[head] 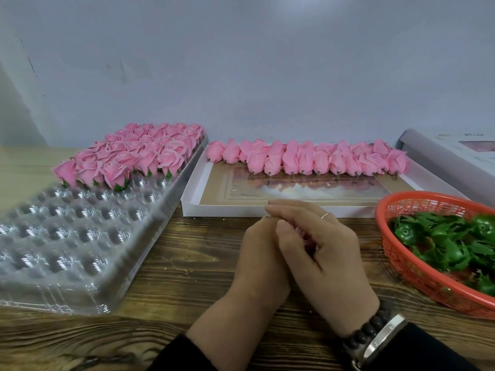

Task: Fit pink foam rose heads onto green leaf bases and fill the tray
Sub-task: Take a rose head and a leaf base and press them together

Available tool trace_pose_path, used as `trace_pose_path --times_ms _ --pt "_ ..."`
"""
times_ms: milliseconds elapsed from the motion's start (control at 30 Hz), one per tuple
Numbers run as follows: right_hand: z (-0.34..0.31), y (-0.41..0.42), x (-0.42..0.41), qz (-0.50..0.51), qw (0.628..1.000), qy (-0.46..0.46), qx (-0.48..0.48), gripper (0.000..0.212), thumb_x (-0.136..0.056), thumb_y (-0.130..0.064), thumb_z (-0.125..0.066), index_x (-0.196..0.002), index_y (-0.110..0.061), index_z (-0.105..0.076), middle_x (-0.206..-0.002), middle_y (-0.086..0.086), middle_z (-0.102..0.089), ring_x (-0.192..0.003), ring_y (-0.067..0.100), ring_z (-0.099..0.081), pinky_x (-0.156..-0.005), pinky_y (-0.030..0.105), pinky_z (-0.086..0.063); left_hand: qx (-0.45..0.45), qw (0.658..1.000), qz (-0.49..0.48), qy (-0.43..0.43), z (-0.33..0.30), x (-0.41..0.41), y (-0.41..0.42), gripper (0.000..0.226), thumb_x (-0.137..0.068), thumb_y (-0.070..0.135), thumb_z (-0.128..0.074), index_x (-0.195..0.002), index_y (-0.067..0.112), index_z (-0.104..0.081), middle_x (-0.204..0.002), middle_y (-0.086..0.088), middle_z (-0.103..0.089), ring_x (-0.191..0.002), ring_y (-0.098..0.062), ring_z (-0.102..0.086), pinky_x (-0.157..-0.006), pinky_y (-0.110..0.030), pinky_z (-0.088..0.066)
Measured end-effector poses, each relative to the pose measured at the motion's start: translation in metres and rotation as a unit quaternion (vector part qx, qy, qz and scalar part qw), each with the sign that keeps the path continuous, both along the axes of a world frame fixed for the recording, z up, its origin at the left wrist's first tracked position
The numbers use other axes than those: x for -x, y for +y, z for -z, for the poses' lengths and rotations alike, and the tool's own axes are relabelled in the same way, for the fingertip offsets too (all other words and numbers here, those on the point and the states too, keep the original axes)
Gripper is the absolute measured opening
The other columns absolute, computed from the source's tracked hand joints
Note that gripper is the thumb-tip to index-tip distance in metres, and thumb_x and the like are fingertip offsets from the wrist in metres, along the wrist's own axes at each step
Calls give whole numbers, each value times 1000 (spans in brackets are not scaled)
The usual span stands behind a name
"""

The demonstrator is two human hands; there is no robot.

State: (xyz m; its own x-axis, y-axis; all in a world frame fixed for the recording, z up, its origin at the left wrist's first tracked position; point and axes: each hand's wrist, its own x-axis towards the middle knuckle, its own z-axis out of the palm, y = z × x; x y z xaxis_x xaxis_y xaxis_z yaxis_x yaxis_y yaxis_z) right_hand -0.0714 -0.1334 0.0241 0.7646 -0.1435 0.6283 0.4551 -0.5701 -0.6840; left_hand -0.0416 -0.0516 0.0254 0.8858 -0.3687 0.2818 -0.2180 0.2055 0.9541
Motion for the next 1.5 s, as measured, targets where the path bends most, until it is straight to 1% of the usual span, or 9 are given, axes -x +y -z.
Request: trace_pose_path --times_ms 167,300,533,800,1033,1167,1267,1400,1500 --pt "-2 0 -2 -16 999 -14 32 35 -84 -32 -42 -103 -25 -70 -108 -17 -64 -108 -2 -55 -96 24 -43 39 998 18 35 4 1 -3 55 -84 -20 -35 -51 15 -62 -53 3 -60 -54 -4 -59 -51 -15 -47" --pt "-3 -3 -3 -59 998 -2 33 33 -82 -35 -48 -111 -35 -63 -108 -21 -63 -109 0 -55 -95 28 -44 -39 999 -12 0 4 3 3 51 -91 -15 -34 -72 30 -48 -55 33 -58 -58 17 -55 -56 -1 -42" --pt "-4 -9 -1 -102 990 75 -63 52 -66 -51 -61 -116 -37 -56 -113 -21 -63 -108 -3 -57 -90 16 -45 -39 998 3 -44 -4 -2 5 6 -81 -12 -57 -76 -11 -59 -63 -3 -59 -56 -2 -56 -52 -11 -46" --pt "0 -4 0 -18 997 -36 -72 11 -76 -34 -54 -76 -26 -62 -98 -18 -67 -99 7 -61 -81 13 -45 -85 996 3 -37 -6 2 3 30 -85 -11 -52 -65 11 -54 -58 8 -55 -53 6 -56 -50 -5 -41" --pt "-1 -2 -2 -38 999 1 26 35 -82 -34 -45 -109 -30 -66 -109 -18 -65 -109 -1 -55 -96 25 -42 -16 999 26 12 4 1 -1 50 -92 -11 -29 -59 7 -63 -53 2 -62 -53 -4 -61 -50 -14 -48" --pt "-4 -6 -5 -70 996 41 22 33 -83 -35 -43 -103 -30 -68 -115 -24 -61 -115 -6 -50 -103 23 -36 -110 993 -3 -42 5 5 3 23 -89 -2 -46 -102 8 -62 -76 20 -58 -61 23 -51 -60 2 -40" --pt "-8 -13 -6 -107 987 112 39 29 -84 -25 -45 -100 -33 -68 -112 -24 -64 -115 -6 -51 -101 18 -36 -224 973 24 -55 3 -3 6 40 -86 -7 -53 -125 1 -47 -100 6 -59 -59 29 -46 -62 2 -40" --pt "-11 -17 -3 -188 963 186 55 32 -90 -19 -46 -106 -41 -64 -105 -9 -69 -55 18 -66 -54 8 -45 -282 953 94 -49 -8 -1 11 28 -88 -3 -48 -74 21 -53 -53 10 -52 -49 -4 -51 -54 -26 -47" --pt "-9 -20 -2 -168 971 163 38 41 -79 -41 -55 -119 -50 -50 -111 -12 -67 -82 6 -69 -72 11 -51 -231 967 101 -48 -10 -2 13 34 -86 -4 -50 -60 19 -52 -44 9 -55 -45 -2 -50 -48 -17 -41"
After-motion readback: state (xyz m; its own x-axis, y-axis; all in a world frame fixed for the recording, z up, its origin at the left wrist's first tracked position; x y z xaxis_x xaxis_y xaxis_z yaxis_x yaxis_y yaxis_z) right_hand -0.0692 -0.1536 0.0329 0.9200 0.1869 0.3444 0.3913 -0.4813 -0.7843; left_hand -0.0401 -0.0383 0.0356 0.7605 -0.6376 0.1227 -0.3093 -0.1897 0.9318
